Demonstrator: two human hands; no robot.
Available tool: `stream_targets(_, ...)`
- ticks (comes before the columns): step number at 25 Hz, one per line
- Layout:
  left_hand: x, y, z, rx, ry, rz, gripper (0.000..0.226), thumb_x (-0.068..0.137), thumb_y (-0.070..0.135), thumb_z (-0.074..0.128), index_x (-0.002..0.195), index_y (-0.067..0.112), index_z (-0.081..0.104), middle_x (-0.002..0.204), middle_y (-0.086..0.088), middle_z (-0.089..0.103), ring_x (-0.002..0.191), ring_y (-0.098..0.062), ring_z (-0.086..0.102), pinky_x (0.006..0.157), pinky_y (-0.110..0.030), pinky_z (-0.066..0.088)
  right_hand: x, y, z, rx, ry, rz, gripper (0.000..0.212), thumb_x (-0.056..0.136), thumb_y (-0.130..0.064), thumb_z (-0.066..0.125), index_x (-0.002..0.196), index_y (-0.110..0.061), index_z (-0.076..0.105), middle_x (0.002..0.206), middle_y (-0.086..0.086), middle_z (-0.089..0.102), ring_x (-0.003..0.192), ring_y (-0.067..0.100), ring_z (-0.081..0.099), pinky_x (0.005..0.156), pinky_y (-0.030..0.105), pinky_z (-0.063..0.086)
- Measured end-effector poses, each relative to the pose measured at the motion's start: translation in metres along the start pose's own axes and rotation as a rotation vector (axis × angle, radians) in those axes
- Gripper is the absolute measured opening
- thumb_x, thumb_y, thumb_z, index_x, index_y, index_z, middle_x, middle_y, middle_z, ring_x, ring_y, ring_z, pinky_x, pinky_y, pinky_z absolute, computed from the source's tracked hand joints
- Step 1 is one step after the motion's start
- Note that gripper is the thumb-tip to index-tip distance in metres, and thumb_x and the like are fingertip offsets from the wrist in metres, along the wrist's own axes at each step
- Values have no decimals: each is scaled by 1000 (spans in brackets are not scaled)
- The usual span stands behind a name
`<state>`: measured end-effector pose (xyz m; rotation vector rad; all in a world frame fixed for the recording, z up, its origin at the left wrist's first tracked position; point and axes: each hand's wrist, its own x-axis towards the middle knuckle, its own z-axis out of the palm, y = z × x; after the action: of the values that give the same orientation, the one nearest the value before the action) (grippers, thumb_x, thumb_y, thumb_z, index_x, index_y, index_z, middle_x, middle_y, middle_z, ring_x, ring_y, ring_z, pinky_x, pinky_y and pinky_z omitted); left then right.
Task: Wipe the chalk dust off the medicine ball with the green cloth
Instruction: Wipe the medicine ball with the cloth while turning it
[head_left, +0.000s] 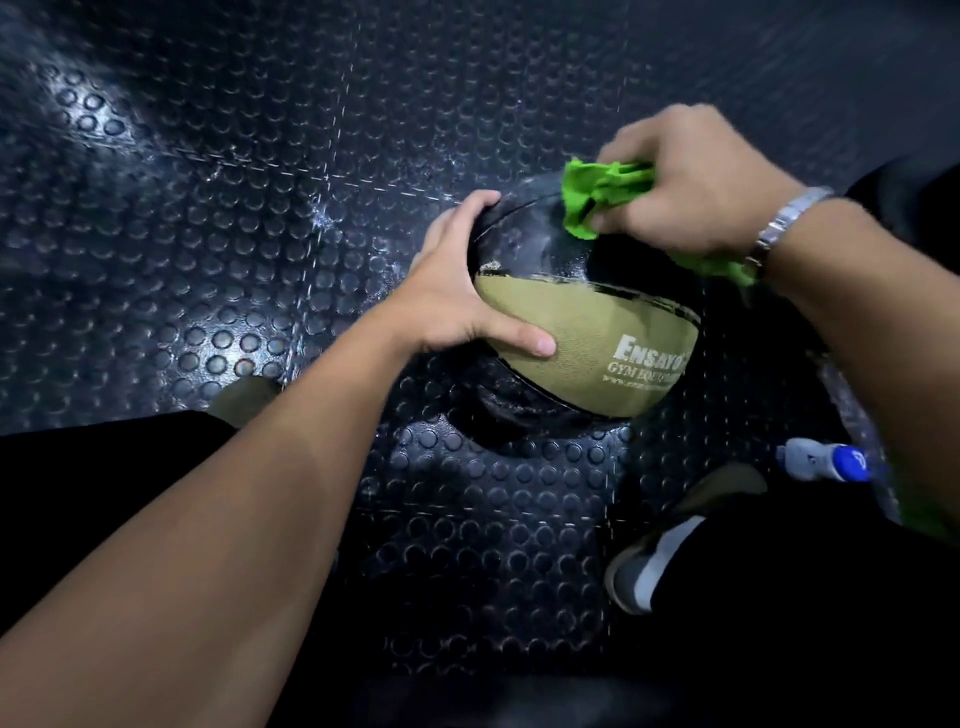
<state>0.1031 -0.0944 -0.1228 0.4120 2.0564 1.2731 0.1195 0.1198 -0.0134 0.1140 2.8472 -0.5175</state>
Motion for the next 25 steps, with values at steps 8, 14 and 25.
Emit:
stream_targets(8,2,3,9,34,5,7,152,22,71,97,153,59,19,162,19,16,154,-23,21,125,-61,27,-5,-10,14,-51,44,-101,11,77,-29,74,84,-22,71,83,-1,65,83,29,61,79,44,55)
stream_targets(14,8,-3,1,81,-24,8,160,27,68,100,160,52,14,169,16,16,157,-23,18,126,-61,25,14,-13,15,-160,135,-6,15,79,-28,67,92,-21,72,88,11,66,87,38,60,77,39,53)
stream_targets(25,10,12,15,125,10,30,153,37,56,103,164,44,17,169,10,18,155,-25,16,124,-52,22,-8,-7,14,-206,8,-118,8,76,-27,67,75,-33,62,86,1,65,85,30,60,71,36,50)
